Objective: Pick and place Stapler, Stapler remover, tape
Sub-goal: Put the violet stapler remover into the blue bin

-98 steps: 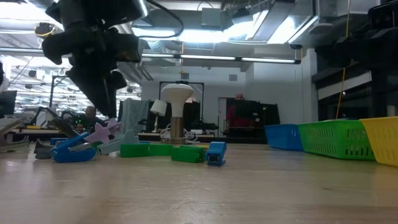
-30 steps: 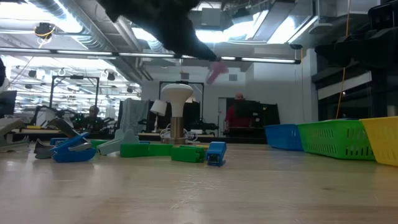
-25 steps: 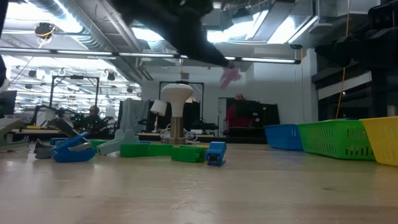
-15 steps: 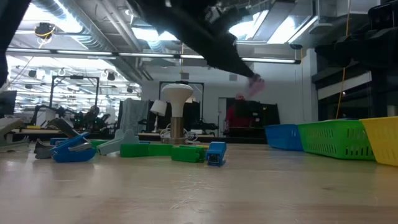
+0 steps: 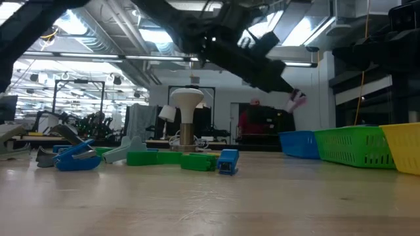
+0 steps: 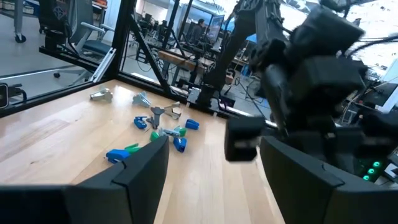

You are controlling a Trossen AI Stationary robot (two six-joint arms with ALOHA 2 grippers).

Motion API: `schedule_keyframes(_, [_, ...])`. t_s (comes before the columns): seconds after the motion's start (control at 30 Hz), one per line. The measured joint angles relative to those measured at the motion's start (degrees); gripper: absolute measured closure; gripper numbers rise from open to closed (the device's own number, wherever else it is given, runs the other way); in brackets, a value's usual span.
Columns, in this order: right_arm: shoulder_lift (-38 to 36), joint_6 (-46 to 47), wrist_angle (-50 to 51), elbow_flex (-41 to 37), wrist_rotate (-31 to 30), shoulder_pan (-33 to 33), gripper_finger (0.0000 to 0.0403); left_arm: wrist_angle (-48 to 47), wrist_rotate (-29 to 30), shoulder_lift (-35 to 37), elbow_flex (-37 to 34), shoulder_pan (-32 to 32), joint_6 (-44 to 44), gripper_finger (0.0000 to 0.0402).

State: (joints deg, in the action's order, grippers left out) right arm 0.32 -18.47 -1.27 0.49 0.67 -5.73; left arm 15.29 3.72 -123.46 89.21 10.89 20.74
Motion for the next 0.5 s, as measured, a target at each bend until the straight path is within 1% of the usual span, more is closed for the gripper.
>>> schedule_keyframes(0.27, [0.0,-0.01,-0.02,0.0,0.0,0.0,0.0143,0.53,-3.95,-6.76,5.77,1.0,-3.3,0.0398])
schedule_keyframes(0.37, [0.0,-0.01,-0.03,0.0,0.0,0.01,0.0143,0.39,-4.37,-8.74,6.84,0.95,-3.44,0.0398])
schedule_keyframes(0.5, [-0.02,-0.01,-0.01,0.0,0.0,0.01,0.0143,0.42,-4.47,-9.27,6.97,0.97,-3.47,0.0397])
